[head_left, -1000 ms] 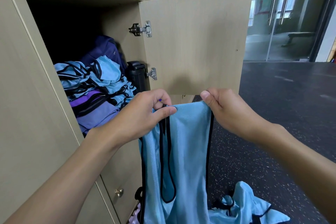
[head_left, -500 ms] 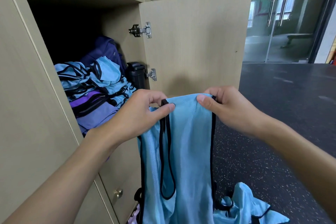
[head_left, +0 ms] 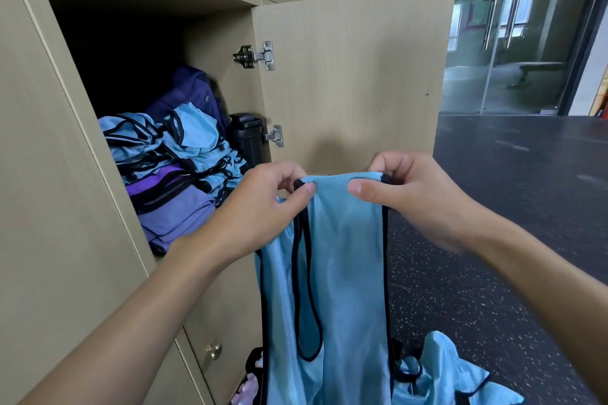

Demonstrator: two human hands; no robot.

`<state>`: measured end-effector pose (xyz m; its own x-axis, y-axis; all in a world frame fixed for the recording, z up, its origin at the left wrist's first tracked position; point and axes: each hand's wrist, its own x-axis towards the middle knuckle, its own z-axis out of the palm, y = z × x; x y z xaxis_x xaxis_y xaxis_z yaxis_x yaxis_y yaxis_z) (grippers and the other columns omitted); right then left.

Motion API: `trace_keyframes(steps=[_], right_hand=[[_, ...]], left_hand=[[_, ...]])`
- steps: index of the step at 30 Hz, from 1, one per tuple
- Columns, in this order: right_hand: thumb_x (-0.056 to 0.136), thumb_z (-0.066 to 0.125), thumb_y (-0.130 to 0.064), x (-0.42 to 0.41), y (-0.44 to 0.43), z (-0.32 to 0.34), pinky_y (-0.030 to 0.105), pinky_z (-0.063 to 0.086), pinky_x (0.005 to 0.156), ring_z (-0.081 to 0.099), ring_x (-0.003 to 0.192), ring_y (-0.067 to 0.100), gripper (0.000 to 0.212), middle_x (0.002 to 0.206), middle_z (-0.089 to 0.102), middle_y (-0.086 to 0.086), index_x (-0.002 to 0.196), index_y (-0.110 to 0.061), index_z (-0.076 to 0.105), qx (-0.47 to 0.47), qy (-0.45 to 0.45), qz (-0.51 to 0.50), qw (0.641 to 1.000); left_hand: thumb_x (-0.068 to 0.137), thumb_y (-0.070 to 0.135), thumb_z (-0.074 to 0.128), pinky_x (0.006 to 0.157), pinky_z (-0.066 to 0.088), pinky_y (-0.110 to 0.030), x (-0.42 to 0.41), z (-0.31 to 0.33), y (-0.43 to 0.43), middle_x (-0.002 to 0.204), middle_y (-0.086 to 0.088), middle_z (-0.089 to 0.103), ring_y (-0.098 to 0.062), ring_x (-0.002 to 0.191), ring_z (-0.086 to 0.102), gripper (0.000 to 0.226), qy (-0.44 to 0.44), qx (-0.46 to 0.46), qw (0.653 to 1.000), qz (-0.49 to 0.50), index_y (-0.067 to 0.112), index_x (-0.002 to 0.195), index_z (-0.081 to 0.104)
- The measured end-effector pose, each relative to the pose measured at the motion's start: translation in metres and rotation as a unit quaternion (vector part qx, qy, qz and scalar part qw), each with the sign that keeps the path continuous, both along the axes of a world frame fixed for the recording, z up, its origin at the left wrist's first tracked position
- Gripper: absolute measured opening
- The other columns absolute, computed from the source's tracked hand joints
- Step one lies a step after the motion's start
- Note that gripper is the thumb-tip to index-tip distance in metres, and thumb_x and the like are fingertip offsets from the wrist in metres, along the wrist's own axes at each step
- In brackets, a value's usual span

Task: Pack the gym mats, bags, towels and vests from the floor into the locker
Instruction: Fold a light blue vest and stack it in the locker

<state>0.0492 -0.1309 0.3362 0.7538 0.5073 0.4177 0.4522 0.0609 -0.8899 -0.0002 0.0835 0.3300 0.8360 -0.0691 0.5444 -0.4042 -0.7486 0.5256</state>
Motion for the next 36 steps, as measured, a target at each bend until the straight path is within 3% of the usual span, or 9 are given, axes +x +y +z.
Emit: trace_keyframes(steps=[5, 7, 10, 12, 15, 19, 24, 30, 36], right_hand=[[0.077, 0.08, -0.037, -0.002, 0.004, -0.004, 0.038, 0.038, 0.066, 0.043, 0.07, 0.026, 0.033, 0.072, 0.056, 0.012, 0.068, -0.012, 0.061, -0.02, 0.02, 0.055, 0.998], [0.086, 0.06, -0.057, -0.001, 0.005, -0.005, 0.046, 0.048, 0.076, 0.057, 0.08, 0.034, 0.053, 0.092, 0.068, 0.016, 0.072, -0.005, 0.06, -0.007, 0.061, 0.097, 0.993], [0.101, 0.038, -0.039, 0.004, 0.01, -0.013, 0.046, 0.051, 0.095, 0.066, 0.108, 0.032, 0.05, 0.118, 0.069, 0.017, 0.087, 0.003, 0.06, 0.046, 0.103, 0.089, 0.99], [0.104, 0.043, -0.017, 0.006, 0.013, -0.019, 0.042, 0.05, 0.092, 0.064, 0.106, 0.028, 0.027, 0.124, 0.066, 0.018, 0.113, 0.003, 0.06, 0.035, 0.108, 0.109, 0.987], [0.101, 0.052, -0.013, 0.004, 0.015, -0.023, 0.046, 0.038, 0.091, 0.053, 0.107, 0.031, 0.034, 0.132, 0.056, 0.029, 0.135, -0.01, 0.055, 0.001, 0.112, 0.18, 0.977], [0.093, 0.06, -0.017, 0.002, 0.018, -0.021, 0.048, 0.034, 0.089, 0.05, 0.102, 0.032, 0.03, 0.119, 0.058, 0.035, 0.118, -0.002, 0.066, -0.024, 0.109, 0.16, 0.981], [0.093, 0.062, -0.002, 0.004, 0.017, -0.02, 0.034, 0.041, 0.074, 0.054, 0.077, 0.022, 0.007, 0.084, 0.066, 0.012, 0.089, -0.004, 0.067, 0.004, 0.09, 0.054, 0.994], [0.088, 0.069, -0.003, 0.001, 0.017, -0.014, 0.045, 0.038, 0.084, 0.052, 0.085, 0.029, 0.008, 0.096, 0.065, 0.032, 0.09, 0.003, 0.064, 0.031, 0.069, 0.004, 0.997], [0.077, 0.071, -0.02, 0.001, 0.01, -0.007, 0.028, 0.046, 0.075, 0.055, 0.077, 0.02, 0.012, 0.083, 0.065, 0.01, 0.085, -0.01, 0.068, 0.03, 0.069, 0.056, 0.996]], left_hand=[[0.094, 0.014, 0.065, 0.061, 0.038, -0.024, 0.001, -0.001, -0.003, 0.07, 0.0, 0.058, -0.01, 0.068, 0.054, 0.027, -0.024, -0.011, 1.0, -0.016, 0.04, 0.088, 0.066], [0.095, 0.015, 0.065, 0.063, 0.041, -0.027, -0.001, 0.002, -0.004, 0.07, 0.002, 0.059, -0.01, 0.066, 0.053, 0.025, -0.027, -0.036, 0.999, -0.027, 0.038, 0.087, 0.067], [0.09, 0.024, 0.061, 0.073, 0.049, -0.034, -0.004, 0.006, -0.006, 0.087, 0.007, 0.068, -0.015, 0.08, 0.062, 0.015, -0.029, -0.049, 0.997, -0.055, 0.037, 0.087, 0.068], [0.089, 0.025, 0.06, 0.082, 0.048, -0.031, -0.006, 0.008, -0.01, 0.095, 0.021, 0.064, -0.007, 0.093, 0.061, 0.016, -0.035, -0.029, 0.996, -0.078, 0.038, 0.085, 0.068], [0.088, 0.026, 0.062, 0.087, 0.049, -0.031, -0.006, 0.008, -0.013, 0.097, 0.02, 0.058, -0.008, 0.096, 0.061, 0.016, -0.028, -0.014, 0.995, -0.093, 0.039, 0.084, 0.07], [0.088, 0.024, 0.066, 0.081, 0.053, -0.037, -0.008, 0.007, -0.014, 0.096, 0.014, 0.062, -0.012, 0.093, 0.063, 0.015, -0.036, -0.038, 0.993, -0.101, 0.038, 0.09, 0.073], [0.084, 0.041, 0.066, 0.092, 0.05, -0.049, -0.004, 0.006, -0.009, 0.087, 0.007, 0.069, -0.016, 0.092, 0.066, 0.011, -0.004, -0.082, 0.996, -0.048, 0.036, 0.094, 0.069], [0.063, 0.06, 0.076, 0.09, 0.053, -0.048, -0.009, 0.003, -0.012, 0.088, 0.009, 0.073, -0.015, 0.087, 0.069, 0.036, 0.067, -0.043, 0.995, -0.063, 0.031, 0.084, 0.072], [0.078, 0.045, 0.071, 0.081, 0.054, -0.049, -0.005, 0.004, -0.009, 0.083, 0.0, 0.073, -0.029, 0.082, 0.066, 0.018, 0.036, -0.065, 0.996, -0.056, 0.027, 0.079, 0.075]])
